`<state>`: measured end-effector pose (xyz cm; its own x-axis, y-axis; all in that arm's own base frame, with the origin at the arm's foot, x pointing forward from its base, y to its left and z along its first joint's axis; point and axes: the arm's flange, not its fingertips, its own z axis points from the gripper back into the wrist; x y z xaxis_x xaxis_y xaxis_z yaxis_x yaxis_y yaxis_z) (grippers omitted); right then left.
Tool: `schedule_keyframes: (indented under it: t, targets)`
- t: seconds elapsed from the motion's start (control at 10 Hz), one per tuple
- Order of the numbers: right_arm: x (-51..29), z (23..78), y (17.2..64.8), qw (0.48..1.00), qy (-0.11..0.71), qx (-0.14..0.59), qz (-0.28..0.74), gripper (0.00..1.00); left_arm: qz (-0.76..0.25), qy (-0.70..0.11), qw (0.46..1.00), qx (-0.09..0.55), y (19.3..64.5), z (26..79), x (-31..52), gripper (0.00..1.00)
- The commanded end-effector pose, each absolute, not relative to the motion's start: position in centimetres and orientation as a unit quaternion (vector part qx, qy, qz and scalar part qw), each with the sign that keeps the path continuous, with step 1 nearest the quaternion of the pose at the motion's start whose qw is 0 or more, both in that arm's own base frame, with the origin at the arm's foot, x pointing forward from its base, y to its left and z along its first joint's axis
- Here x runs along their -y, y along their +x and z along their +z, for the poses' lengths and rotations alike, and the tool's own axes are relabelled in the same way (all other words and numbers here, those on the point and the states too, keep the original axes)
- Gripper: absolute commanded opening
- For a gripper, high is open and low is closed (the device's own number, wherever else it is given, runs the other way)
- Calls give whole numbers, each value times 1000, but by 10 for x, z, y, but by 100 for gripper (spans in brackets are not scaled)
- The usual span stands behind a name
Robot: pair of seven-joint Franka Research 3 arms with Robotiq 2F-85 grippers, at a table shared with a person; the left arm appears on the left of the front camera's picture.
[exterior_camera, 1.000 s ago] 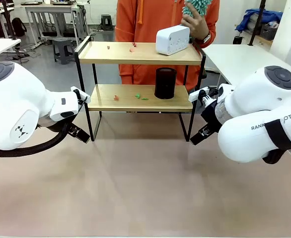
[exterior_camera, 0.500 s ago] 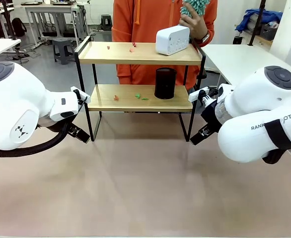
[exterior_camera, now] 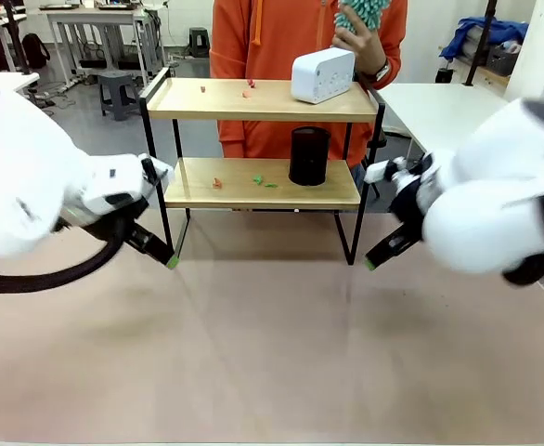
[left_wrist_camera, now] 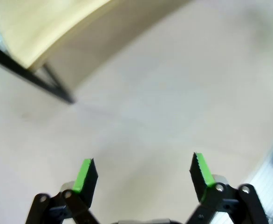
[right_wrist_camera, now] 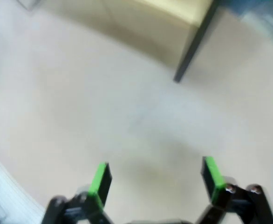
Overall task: Clean the shelf.
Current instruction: Pick up the Duster from the human.
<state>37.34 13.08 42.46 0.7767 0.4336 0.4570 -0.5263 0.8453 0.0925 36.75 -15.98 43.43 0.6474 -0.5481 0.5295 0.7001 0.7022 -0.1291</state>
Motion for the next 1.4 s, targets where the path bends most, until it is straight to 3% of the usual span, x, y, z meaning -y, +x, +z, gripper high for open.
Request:
schedule_keyframes:
  t: [0.0, 0.2, 0.4, 0.6, 0.7, 0.8, 1.3]
  targets:
    - [-23, 507, 331, 915, 291, 223, 166, 100, -304, -292, 874, 242, 321, 500, 68, 100]
    - [83, 524, 303, 814, 514, 250, 101, 100, -137, -415, 850, 293, 295, 505, -24, 100]
    - [163, 487, 296, 731, 619, 286, -29, 100, 17, -494, 807, 325, 277, 458, -102, 100]
    - [176, 447, 301, 743, 595, 289, -101, 100, 105, -540, 767, 331, 283, 416, -118, 100]
    - [161, 439, 296, 816, 475, 294, -149, 100, 99, -517, 777, 346, 292, 410, -111, 100]
    - [202, 463, 270, 764, 582, 276, -44, 100, 63, -508, 805, 301, 290, 469, -181, 100]
    - [202, 463, 270, 764, 582, 276, -44, 100, 63, -508, 805, 301, 290, 469, -181, 100]
